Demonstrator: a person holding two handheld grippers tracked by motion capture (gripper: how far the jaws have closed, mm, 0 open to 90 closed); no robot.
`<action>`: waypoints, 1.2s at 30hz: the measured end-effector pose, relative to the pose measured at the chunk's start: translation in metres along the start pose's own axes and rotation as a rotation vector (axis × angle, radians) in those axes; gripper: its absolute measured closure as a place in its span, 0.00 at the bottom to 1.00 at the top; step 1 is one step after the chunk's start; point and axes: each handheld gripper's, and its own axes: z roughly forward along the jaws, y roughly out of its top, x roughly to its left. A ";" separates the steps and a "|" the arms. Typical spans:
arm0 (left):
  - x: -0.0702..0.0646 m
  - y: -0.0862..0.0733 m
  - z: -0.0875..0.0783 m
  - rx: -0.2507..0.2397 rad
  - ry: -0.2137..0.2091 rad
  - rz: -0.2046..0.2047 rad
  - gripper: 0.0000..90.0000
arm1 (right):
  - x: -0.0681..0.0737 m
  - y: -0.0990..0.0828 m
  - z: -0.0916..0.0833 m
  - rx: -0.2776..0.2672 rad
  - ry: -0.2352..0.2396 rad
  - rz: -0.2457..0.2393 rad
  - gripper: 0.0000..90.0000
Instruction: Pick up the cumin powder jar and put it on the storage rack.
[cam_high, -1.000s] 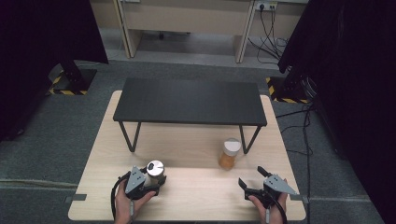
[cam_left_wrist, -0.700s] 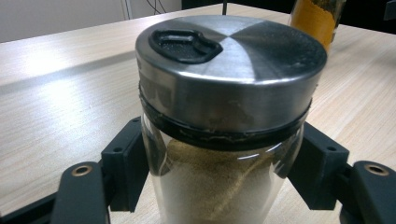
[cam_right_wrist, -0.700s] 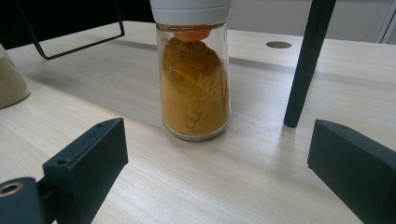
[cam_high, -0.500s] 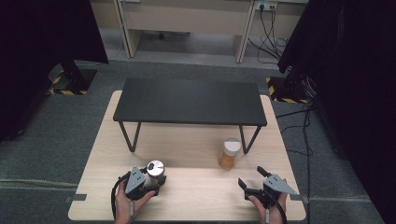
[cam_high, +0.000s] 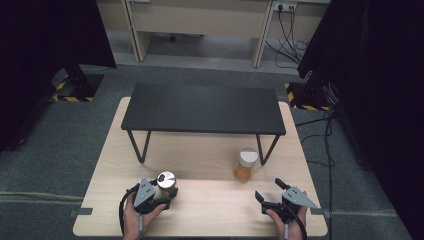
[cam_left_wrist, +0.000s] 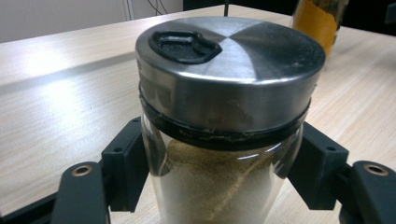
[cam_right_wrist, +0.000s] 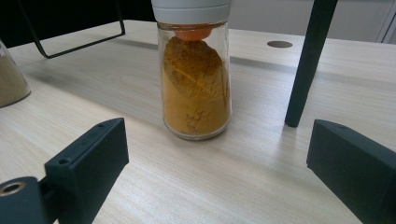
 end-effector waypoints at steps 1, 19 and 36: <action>-0.001 0.002 -0.001 -0.001 0.000 0.005 0.33 | 0.000 0.000 0.000 -0.001 0.000 0.003 0.06; -0.019 0.052 -0.019 -0.108 0.023 0.068 0.33 | -0.001 0.000 0.000 -0.001 0.001 0.005 0.07; -0.015 0.099 -0.030 -0.144 0.020 0.077 0.33 | -0.001 0.000 0.000 0.001 0.003 0.006 0.07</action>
